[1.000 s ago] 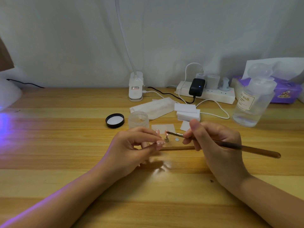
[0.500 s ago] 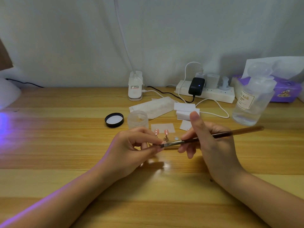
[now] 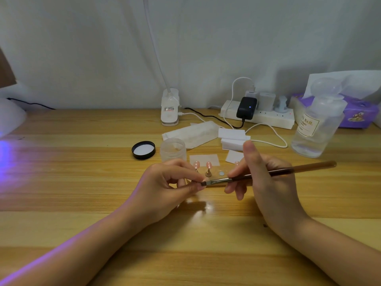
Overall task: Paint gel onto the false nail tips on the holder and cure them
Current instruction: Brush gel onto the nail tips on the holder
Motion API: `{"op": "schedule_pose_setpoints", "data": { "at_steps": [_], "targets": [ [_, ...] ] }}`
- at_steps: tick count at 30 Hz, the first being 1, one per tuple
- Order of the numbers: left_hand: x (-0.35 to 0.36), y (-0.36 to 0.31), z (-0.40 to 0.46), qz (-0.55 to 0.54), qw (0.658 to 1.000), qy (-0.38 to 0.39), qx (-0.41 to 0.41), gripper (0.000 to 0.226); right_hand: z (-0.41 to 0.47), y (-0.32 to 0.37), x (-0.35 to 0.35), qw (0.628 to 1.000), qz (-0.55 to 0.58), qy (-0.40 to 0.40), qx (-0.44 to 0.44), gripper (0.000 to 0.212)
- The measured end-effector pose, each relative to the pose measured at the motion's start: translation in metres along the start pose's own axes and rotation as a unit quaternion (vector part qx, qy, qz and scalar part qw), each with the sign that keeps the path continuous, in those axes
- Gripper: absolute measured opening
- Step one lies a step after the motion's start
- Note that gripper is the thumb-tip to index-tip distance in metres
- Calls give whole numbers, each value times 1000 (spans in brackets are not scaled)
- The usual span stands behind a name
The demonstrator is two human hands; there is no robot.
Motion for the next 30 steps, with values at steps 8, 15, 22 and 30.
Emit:
{"op": "schedule_pose_setpoints", "data": {
  "at_steps": [8, 15, 22, 30],
  "targets": [
    [0, 1, -1, 0, 1000, -6, 0, 12, 5, -2, -11, 999, -8, -47, 1, 47],
    [-1, 2, -1, -1, 1000, -9, -3, 13, -4, 10, -9, 997, -2, -29, -68, 43],
    [-9, -2, -2, 21, 999, -41, 14, 14, -11, 21, 2, 983, -104, 29, -150, 40],
    [-11, 3, -3, 16, 999, -45, -6, 22, -23, 32, 25, 922, -252, 62, -286, 21]
  ]
}}
Point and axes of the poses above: each hand's wrist, its own z-axis towards the middle knuckle, its own x-axis out of the palm, y = z × x, the point moved 10 cm from there along z, towards the middle knuckle, and after that the axes turned 10 degrees about x, right-handed, at the moved point
